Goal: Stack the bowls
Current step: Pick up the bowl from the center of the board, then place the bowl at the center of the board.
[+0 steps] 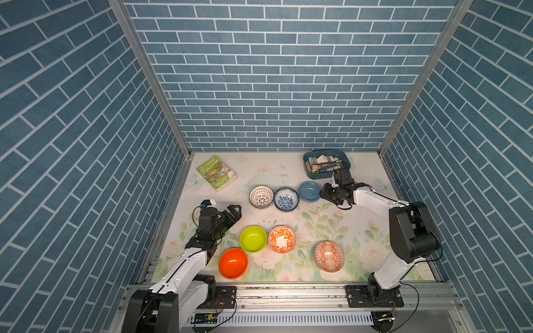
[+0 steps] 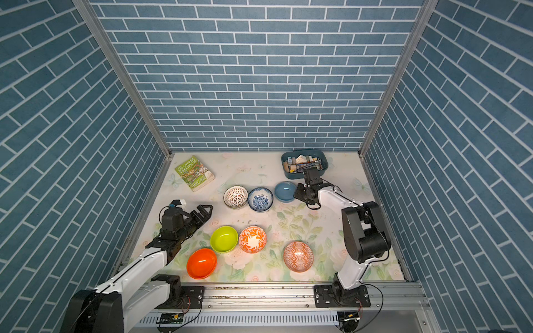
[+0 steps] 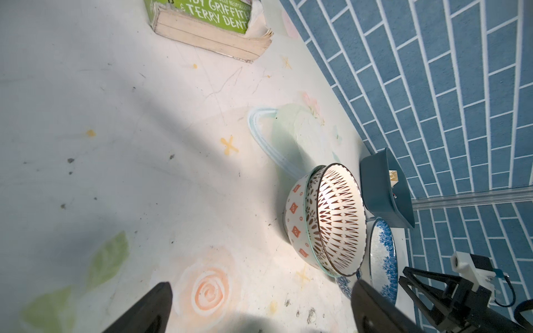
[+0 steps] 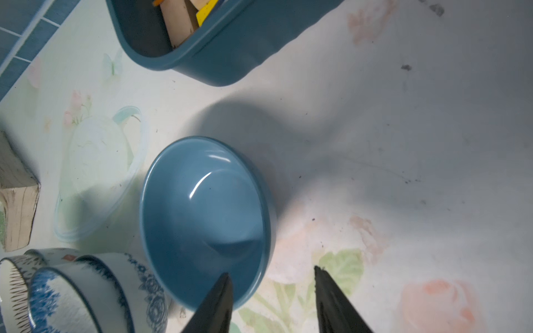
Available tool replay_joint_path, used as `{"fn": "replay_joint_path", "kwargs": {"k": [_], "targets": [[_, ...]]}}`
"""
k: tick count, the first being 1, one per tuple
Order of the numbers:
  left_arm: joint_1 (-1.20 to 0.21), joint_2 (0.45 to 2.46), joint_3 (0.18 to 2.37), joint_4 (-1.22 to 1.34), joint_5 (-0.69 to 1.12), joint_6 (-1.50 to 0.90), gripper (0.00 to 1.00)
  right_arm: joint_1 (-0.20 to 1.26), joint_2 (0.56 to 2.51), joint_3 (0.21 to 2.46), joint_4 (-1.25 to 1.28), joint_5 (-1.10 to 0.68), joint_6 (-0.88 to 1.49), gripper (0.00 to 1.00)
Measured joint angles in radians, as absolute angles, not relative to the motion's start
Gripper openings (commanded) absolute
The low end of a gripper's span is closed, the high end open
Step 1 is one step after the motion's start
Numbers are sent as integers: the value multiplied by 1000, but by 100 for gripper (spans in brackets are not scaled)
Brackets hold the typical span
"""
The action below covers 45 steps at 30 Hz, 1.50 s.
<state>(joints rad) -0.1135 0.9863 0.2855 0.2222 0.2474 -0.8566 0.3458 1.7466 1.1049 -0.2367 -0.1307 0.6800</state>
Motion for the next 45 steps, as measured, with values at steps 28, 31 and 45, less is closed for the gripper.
{"fn": "replay_joint_path", "kwargs": {"k": [28,31,45], "targets": [[-113,1031,286,272,255,-855,100,380,1782,1053,-221,-144,653,2],[-113,1026,286,274,256,-855,100,390,1752,1051,-244,-133,652,2],[-113,1013,286,275,268,-853,100,424,1718,1051,-354,-59,646,4]]}}
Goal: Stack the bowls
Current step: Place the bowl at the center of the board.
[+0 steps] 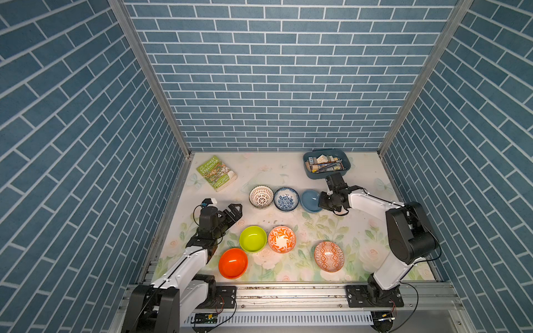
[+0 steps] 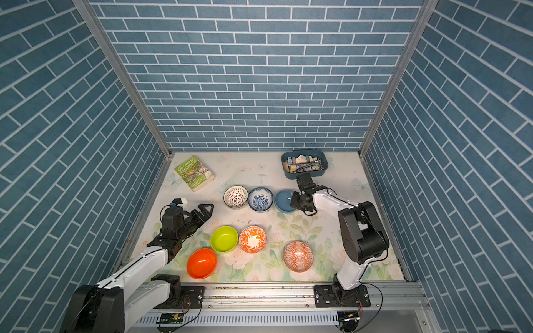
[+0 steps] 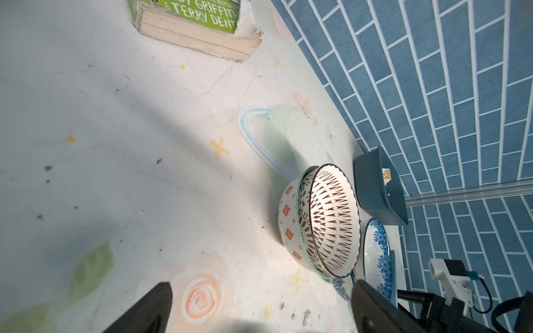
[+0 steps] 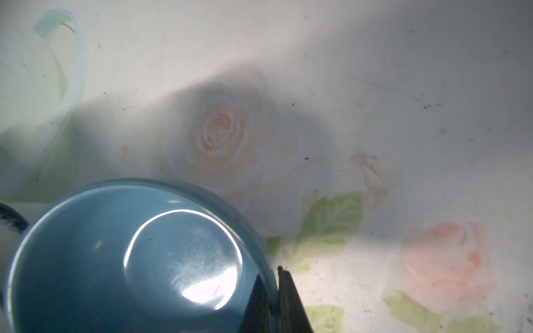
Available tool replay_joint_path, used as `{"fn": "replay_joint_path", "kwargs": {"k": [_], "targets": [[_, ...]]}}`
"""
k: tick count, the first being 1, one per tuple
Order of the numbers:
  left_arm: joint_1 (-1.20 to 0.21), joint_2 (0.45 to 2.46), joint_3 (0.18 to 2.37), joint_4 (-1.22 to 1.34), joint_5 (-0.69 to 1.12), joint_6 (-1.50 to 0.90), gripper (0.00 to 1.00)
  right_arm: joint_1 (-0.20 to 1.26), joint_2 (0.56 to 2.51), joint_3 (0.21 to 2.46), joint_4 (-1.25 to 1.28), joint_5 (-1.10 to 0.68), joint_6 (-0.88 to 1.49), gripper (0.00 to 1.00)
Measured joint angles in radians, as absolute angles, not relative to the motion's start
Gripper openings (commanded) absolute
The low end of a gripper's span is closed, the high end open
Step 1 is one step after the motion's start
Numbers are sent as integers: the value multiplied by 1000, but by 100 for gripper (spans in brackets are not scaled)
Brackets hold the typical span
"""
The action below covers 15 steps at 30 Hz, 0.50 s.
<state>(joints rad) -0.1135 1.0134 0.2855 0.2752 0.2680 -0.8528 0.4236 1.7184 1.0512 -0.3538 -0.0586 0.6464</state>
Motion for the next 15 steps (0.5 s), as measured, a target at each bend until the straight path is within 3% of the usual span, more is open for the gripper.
{"fn": "replay_joint_path", "kwargs": {"k": [15], "targets": [[-113,1010,286,275,275,-852,100,474,1788,1185,-477,31,627,9]]}}
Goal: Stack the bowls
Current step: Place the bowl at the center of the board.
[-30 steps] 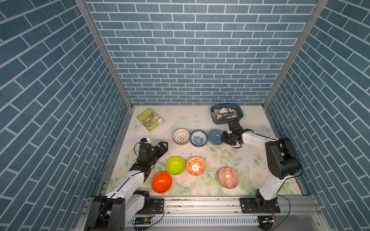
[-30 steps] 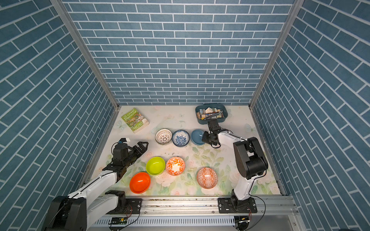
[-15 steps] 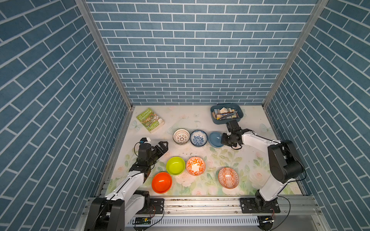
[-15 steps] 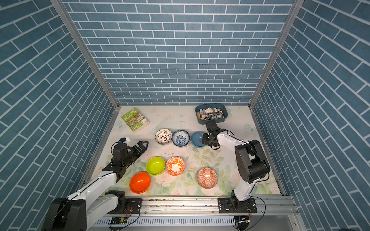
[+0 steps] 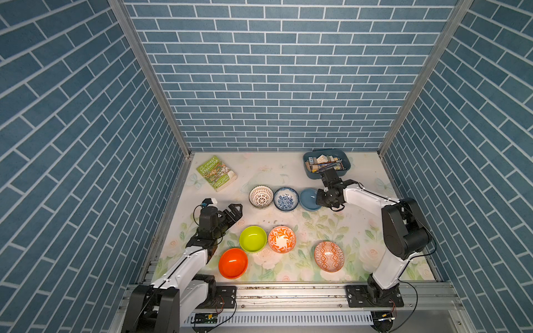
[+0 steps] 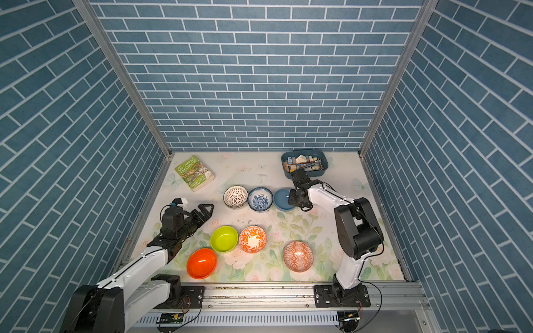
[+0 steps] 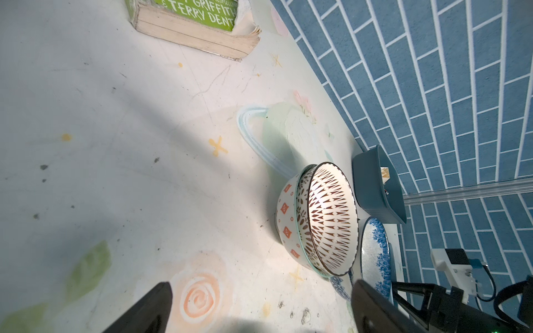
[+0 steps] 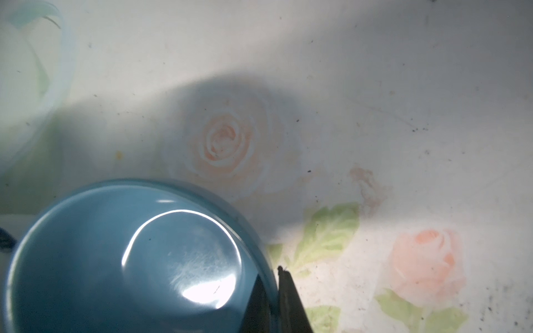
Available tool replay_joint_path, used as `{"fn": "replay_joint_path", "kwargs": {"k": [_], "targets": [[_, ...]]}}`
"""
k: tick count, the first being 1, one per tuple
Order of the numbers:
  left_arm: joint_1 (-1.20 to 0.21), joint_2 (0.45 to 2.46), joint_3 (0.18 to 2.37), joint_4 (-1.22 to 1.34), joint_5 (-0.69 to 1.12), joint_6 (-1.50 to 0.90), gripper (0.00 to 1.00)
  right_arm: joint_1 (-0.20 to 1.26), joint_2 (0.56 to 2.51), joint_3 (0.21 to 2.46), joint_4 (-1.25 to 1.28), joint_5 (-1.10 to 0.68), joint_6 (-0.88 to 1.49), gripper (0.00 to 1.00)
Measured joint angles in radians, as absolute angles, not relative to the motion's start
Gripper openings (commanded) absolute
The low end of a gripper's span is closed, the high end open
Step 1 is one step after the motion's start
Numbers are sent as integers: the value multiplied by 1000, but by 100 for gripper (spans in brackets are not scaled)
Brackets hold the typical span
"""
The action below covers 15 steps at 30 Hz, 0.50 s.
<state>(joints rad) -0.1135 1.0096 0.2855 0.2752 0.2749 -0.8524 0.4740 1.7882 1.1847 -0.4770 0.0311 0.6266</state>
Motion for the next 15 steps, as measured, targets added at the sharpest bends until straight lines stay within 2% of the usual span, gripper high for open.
{"fn": "replay_joint_path", "kwargs": {"k": [10,15], "targets": [[-113,1000,286,276,279,-849,100,493,1816,1217,-540,80,622,10],[-113,1000,286,276,281,-849,100,494,1818,1237,-547,90,620,17]]}}
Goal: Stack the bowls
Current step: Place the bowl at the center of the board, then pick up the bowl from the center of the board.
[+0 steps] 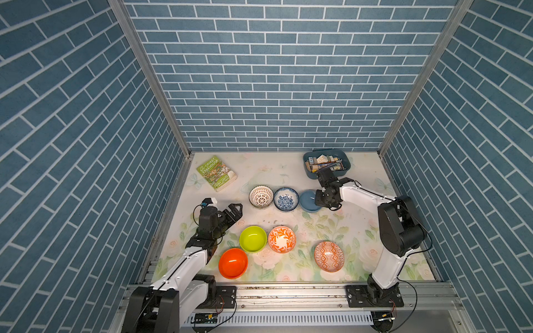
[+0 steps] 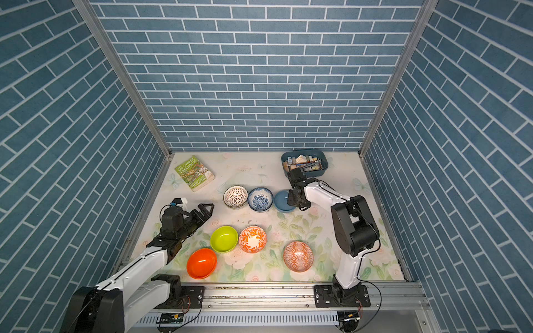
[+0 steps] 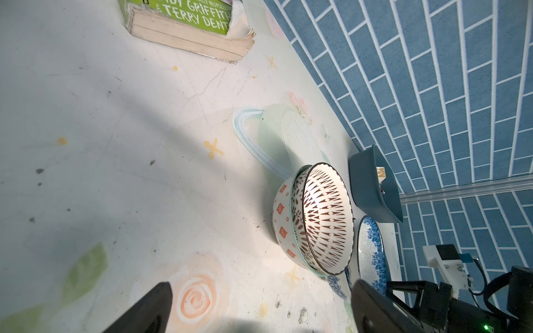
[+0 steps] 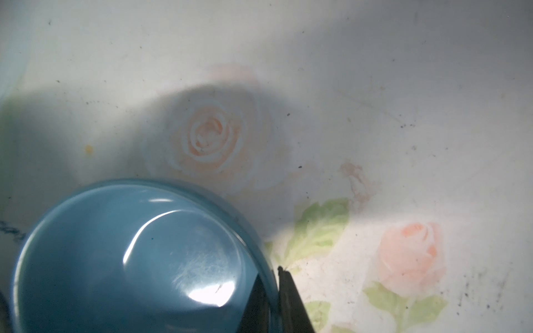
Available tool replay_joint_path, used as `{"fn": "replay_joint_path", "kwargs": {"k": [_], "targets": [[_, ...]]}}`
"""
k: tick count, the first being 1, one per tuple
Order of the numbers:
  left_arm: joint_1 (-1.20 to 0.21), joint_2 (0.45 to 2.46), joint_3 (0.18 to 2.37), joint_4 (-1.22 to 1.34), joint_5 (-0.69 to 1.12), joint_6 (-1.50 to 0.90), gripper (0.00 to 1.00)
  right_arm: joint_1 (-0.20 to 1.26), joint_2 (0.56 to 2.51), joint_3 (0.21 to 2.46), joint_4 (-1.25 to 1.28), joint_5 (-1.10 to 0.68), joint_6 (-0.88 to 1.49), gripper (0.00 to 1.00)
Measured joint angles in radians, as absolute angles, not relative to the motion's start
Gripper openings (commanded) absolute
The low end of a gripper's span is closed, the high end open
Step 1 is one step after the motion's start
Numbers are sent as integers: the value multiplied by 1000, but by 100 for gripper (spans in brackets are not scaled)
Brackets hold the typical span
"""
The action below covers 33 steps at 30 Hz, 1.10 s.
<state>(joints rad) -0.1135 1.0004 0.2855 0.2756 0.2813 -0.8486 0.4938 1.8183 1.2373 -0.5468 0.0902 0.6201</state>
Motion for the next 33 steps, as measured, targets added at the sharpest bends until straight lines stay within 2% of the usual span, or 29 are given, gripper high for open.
{"fn": "replay_joint_path", "kwargs": {"k": [8,15,20,23,33], "targets": [[-113,993,287,261,283,-844,100,499,1826,1246,-546,87,620,27],[-113,1010,345,112,309,-782,100,503,1806,1244,-553,87,620,36],[-114,1011,363,-50,326,-702,98,503,1697,1220,-553,90,620,37],[-133,1012,369,-139,324,-668,93,505,1635,1211,-550,89,620,38],[-306,1111,489,-273,191,-647,88,548,1576,1188,-550,89,620,38]]}}
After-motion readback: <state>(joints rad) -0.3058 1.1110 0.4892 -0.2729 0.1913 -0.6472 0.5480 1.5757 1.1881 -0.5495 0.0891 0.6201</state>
